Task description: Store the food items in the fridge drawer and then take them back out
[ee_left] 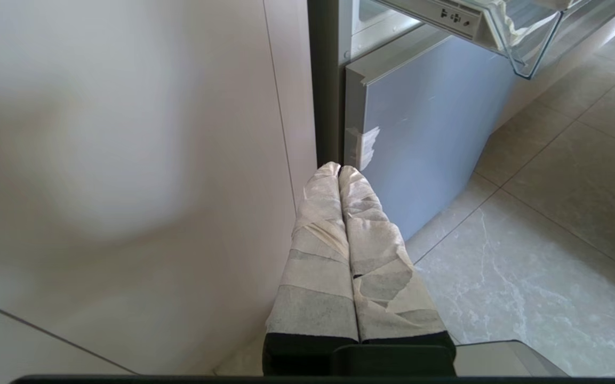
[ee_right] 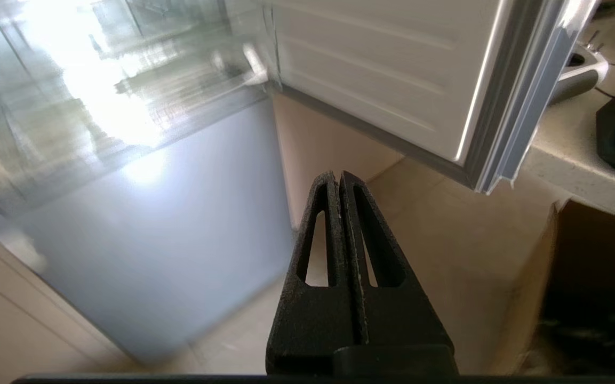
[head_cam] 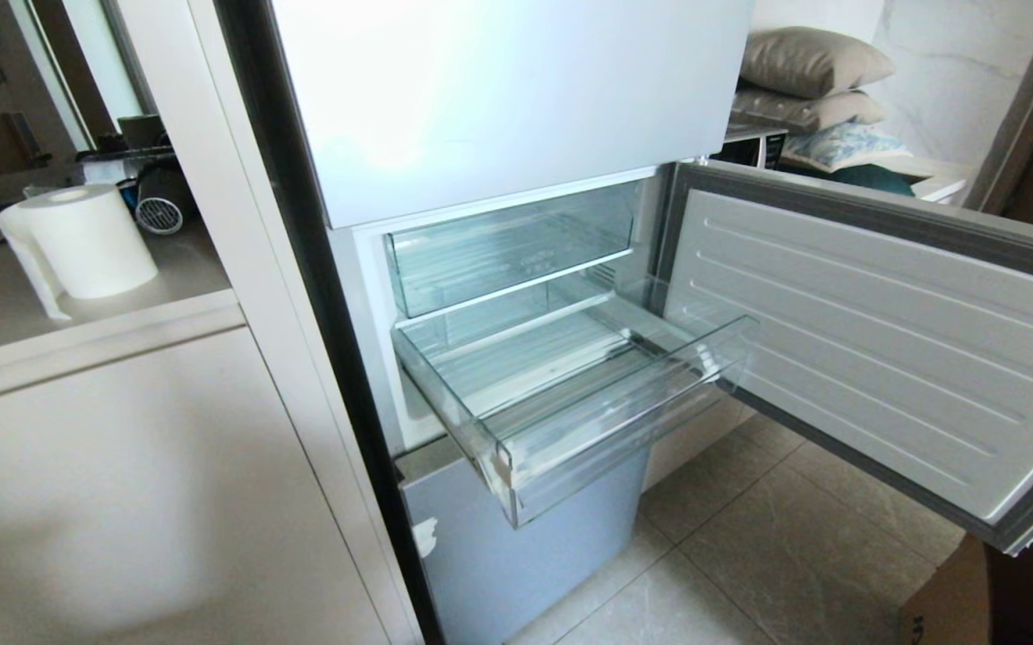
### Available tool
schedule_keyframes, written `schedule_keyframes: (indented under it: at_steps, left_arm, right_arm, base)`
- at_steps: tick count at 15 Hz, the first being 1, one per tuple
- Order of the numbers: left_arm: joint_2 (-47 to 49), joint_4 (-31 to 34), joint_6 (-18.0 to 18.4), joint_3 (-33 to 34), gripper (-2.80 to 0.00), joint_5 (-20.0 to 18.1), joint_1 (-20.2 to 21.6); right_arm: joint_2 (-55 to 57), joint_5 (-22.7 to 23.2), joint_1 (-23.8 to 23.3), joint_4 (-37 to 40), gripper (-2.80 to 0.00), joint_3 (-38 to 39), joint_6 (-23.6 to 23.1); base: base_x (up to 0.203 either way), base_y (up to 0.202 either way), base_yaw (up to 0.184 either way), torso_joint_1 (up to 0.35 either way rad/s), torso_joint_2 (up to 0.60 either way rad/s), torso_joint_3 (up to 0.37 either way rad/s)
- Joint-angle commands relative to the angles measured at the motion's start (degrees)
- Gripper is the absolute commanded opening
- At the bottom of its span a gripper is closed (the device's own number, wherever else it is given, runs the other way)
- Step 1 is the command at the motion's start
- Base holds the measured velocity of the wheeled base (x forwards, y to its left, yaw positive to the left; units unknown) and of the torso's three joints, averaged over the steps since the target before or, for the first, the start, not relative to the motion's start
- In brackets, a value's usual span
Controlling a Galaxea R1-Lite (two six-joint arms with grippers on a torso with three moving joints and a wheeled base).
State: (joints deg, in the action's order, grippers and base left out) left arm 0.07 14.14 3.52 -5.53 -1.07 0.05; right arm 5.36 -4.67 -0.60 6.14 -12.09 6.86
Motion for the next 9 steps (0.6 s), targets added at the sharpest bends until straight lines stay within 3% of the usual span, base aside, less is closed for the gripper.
schedule_keyframes:
  at_steps: [1, 3, 6, 9]
  left_arm:
    - [0.0, 0.1, 0.0, 0.0, -2.80, 0.0, 0.0]
    - [0.0, 0.1, 0.0, 0.0, -2.80, 0.0, 0.0]
    - [0.0, 0.1, 0.0, 0.0, -2.80, 0.0, 0.0]
    - [0.0, 0.1, 0.0, 0.0, -2.80, 0.0, 0.0]
  right_arm:
    - [11.2, -1.1, -3.6, 3.6, -2.80, -7.0, 3.5]
    - [21.4, 0.4, -13.0, 1.6, -2.80, -9.5, 4.6]
    - [35.3, 4.9, -31.5, -8.1, -2.80, -10.9, 5.5]
    - [47.9, 9.6, -41.1, -16.8, -2.80, -12.0, 5.9]
  base:
    - [0.000, 0.000, 0.000, 0.000, 0.00, 0.000]
    - [0.000, 0.000, 0.000, 0.000, 0.00, 0.000]
    - [0.000, 0.000, 0.000, 0.000, 0.00, 0.000]
    - [0.000, 0.000, 0.000, 0.000, 0.00, 0.000]
